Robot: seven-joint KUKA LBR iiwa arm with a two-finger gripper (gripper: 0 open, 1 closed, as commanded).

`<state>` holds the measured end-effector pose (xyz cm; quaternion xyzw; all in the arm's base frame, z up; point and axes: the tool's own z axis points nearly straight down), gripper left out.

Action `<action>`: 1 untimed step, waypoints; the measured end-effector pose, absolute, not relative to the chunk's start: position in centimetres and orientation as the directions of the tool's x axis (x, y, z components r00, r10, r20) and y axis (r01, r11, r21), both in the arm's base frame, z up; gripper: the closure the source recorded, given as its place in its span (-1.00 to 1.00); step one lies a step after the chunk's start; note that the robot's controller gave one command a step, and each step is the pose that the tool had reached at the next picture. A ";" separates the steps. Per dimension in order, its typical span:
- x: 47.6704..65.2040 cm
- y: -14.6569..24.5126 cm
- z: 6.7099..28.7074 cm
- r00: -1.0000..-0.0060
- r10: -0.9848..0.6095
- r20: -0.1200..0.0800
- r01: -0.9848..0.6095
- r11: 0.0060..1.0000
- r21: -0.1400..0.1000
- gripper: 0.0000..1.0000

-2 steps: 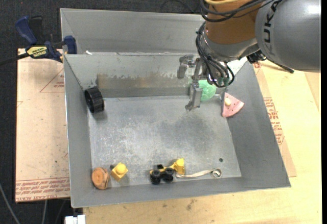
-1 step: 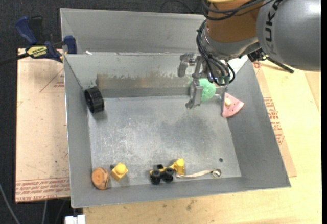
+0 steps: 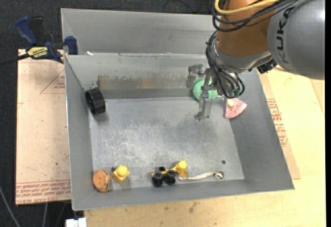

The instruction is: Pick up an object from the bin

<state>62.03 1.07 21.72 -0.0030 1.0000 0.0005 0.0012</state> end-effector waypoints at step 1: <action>62.9 1.0 21.6 -0.999 -0.046 -0.003 -0.046 0.999 0.000 -1.00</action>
Offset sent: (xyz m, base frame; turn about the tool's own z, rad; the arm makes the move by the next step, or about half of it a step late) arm -0.0530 -0.0021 0.0116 0.0230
